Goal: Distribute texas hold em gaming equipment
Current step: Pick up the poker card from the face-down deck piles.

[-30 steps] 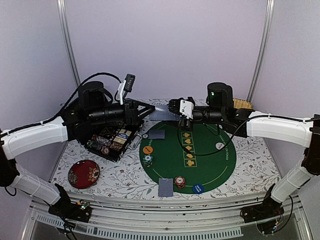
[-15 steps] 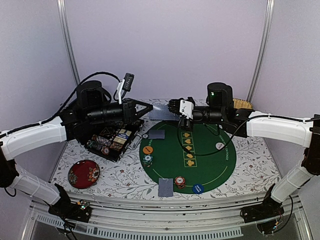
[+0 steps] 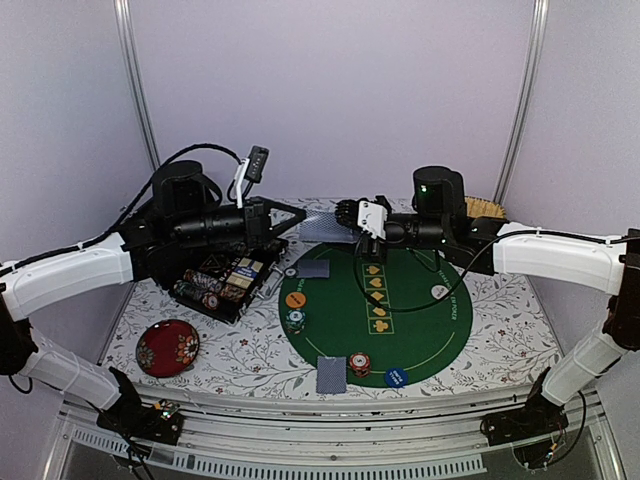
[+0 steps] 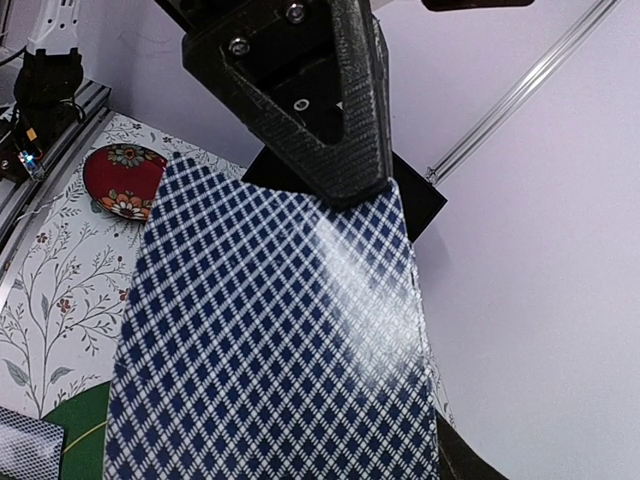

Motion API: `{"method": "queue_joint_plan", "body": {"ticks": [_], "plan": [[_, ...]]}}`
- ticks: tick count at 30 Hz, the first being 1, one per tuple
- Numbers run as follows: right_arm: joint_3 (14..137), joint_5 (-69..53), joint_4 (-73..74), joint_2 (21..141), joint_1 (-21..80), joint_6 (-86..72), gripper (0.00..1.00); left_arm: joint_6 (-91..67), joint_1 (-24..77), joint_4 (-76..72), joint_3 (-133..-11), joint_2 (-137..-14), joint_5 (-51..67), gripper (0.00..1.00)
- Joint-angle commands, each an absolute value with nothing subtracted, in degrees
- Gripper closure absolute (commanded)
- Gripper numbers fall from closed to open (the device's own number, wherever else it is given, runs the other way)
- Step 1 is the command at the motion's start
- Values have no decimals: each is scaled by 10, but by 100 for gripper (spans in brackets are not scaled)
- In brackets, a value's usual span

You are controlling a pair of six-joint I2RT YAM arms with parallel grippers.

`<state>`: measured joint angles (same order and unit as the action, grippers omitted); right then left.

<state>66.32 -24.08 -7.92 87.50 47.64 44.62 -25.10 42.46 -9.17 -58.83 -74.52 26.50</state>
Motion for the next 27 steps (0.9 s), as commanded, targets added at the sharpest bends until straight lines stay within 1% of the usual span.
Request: {"method": "queue_joint_plan", "body": {"ticks": [1, 7, 13, 27], "plan": [[663, -226, -82, 869, 479, 445, 51, -258, 416, -115, -574, -726, 254, 100], [662, -226, -79, 871, 478, 444, 52, -278, 397, -153, -547, -716, 245, 100], [661, -224, -77, 872, 477, 442, 52, -313, 371, -192, -527, -703, 269, 100], [656, -227, -78, 877, 465, 433, 53, -350, 333, -217, -518, -676, 303, 100]]}}
